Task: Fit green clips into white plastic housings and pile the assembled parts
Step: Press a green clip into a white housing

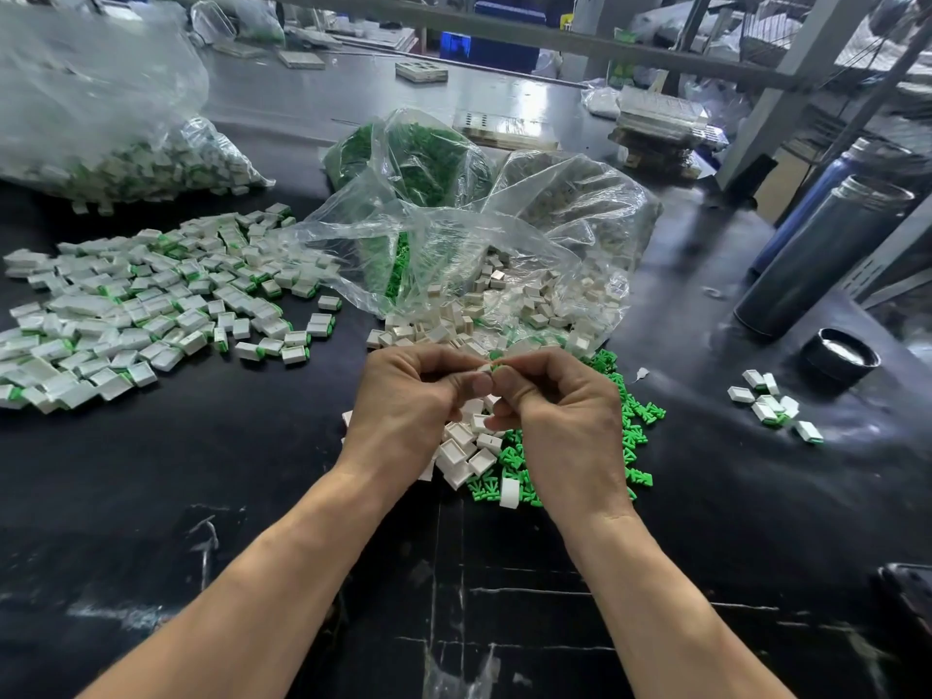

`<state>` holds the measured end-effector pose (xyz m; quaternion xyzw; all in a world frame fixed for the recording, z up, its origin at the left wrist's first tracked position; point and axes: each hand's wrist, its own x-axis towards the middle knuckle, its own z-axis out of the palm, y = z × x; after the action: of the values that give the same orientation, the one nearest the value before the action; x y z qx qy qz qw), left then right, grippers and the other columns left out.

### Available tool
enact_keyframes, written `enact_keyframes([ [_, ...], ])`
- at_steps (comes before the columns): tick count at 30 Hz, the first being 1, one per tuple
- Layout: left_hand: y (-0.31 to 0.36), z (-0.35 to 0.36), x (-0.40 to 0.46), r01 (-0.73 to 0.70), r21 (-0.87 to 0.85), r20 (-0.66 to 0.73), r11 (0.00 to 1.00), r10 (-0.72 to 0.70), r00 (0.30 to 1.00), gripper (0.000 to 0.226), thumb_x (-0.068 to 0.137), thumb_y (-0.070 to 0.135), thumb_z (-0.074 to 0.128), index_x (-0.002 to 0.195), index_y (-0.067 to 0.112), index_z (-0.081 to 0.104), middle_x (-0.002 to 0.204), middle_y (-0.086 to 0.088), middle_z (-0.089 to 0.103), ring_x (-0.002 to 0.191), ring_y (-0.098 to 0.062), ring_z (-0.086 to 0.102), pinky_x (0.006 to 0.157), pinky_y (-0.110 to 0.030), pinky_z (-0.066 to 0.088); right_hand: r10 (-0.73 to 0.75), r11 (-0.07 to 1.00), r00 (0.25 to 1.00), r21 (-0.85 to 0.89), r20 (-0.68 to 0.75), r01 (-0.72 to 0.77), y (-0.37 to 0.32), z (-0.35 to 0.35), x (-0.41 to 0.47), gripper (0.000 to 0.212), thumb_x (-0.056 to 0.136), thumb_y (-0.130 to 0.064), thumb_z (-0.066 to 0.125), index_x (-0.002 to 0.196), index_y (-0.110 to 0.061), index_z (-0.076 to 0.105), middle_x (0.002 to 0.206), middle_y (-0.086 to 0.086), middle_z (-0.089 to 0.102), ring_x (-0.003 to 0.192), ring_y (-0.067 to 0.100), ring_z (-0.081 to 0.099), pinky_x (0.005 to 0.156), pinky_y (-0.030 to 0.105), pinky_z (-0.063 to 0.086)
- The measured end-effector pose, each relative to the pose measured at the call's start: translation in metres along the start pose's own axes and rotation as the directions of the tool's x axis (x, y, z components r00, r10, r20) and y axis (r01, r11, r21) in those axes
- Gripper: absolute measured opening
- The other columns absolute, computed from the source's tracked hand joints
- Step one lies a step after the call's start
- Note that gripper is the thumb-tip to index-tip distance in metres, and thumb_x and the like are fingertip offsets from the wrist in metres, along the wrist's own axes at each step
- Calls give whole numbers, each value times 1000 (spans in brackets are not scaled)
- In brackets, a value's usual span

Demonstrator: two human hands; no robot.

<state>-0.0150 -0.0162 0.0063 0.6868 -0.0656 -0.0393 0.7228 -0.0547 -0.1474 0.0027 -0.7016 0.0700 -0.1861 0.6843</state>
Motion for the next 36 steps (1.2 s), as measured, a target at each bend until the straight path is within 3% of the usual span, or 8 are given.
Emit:
enact_keyframes([
  [6,1,-2,3,-45,36,13,998,45,999,9,84,4,80,85,13,81,74,0,76,60,-2,61,56,-18,49,-14,999,999,34,43,13,-1,-3,6,29,92,8,68,83,-17,79,73,3,75,61,12,66,58,28,59],
  [11,2,-5,5,-89,9,27,996,89,996,12,84,5,80,95,9,78,78,0,76,61,2,62,59,-11,47,-13,999,1000,31,27,12,-1,-3,6,19,104,-11,61,101,-17,78,74,5,72,58,16,59,51,32,55],
  [15,5,-4,3,-111,27,65,993,109,992,11,86,8,80,94,15,78,88,-3,77,75,-6,68,67,-17,52,81,995,994,44,66,-84,-2,0,6,45,109,-39,48,86,-8,71,69,9,68,50,18,49,40,28,37],
  [19,5,2,0,-135,42,90,990,131,987,10,83,11,82,88,20,80,108,-6,70,81,-25,63,80,-38,56,171,980,978,78,123,-181,-2,0,5,63,109,-54,36,73,-18,74,63,7,64,46,16,48,39,23,32],
  [26,2,12,-4,-111,-89,179,990,125,976,11,85,3,78,87,14,78,113,-9,71,89,-16,73,79,-27,59,153,982,983,99,100,-163,0,6,3,63,106,-54,36,61,-31,74,48,-7,52,40,5,44,37,17,32],
  [29,-2,14,-5,-152,-42,188,987,158,970,9,87,8,79,93,14,76,108,-9,73,97,-23,73,84,-34,60,105,988,992,103,66,-112,3,6,5,56,109,-44,35,79,-34,81,61,-12,68,54,-2,62,49,12,44],
  [32,-2,13,-6,-170,-30,205,985,173,963,11,88,11,79,98,13,74,98,-9,75,90,-27,74,76,-31,61,97,995,995,-7,4,-97,8,7,7,58,101,-52,34,97,-19,81,89,1,80,82,11,75,71,29,56],
  [36,-3,13,-5,-181,-34,214,983,184,959,13,87,14,79,99,11,75,101,-9,76,93,-34,73,85,-47,61,55,994,996,-90,-73,-61,10,9,6,56,101,-49,32,93,-21,81,93,-3,80,94,13,74,90,40,57],
])
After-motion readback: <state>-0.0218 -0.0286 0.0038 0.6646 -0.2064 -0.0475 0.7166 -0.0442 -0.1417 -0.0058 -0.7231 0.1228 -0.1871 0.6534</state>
